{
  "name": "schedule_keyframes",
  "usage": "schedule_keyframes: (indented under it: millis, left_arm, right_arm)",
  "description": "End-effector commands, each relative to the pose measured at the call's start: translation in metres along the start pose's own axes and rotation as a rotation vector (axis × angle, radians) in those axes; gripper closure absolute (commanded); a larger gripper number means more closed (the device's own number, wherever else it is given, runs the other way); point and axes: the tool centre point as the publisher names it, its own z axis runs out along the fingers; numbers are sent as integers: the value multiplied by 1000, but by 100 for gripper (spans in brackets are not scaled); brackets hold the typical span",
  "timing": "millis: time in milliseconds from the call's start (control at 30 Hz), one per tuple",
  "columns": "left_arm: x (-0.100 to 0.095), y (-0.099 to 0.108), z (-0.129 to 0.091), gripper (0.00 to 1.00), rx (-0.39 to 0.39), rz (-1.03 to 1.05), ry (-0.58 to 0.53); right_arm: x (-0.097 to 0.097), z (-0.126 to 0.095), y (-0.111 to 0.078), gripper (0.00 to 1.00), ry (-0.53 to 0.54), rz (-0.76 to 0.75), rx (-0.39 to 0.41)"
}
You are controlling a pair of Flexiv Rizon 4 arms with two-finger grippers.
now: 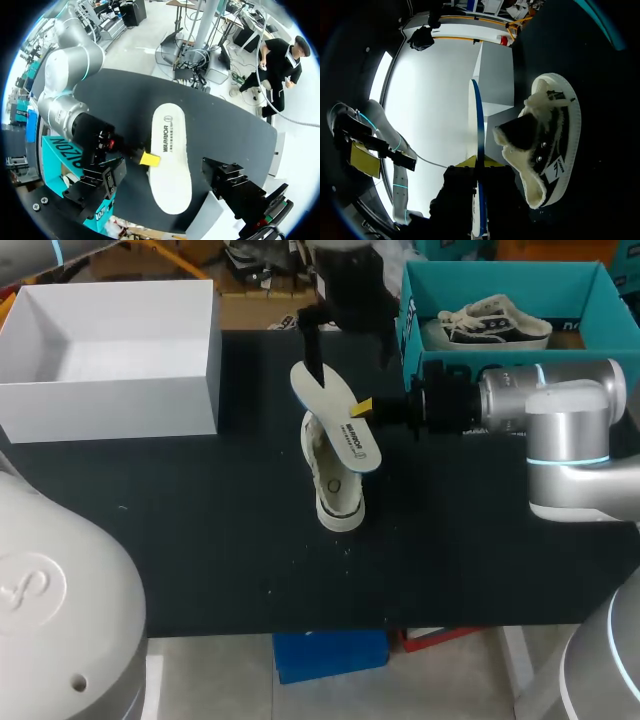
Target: Take the shoe out of the shoebox, open the shoe tongue, remove and reinsert the insole, then place the shoe into the shoebox
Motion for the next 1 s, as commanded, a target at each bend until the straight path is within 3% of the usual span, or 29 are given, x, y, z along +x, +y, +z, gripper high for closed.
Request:
schedule_keyframes:
  millis: [33,533,1000]
  left_arm:
    - [-4,-8,9,0,-14,9,17]
    - [-3,-23,26,0,-15,35,52]
    - [14,11,26,0,-27,19,49]
  right_arm:
    - [0,1,0,100,-3,1,-2]
    - [0,1,0,100,-3,1,-2]
    - [0,1,0,100,-3,1,-2]
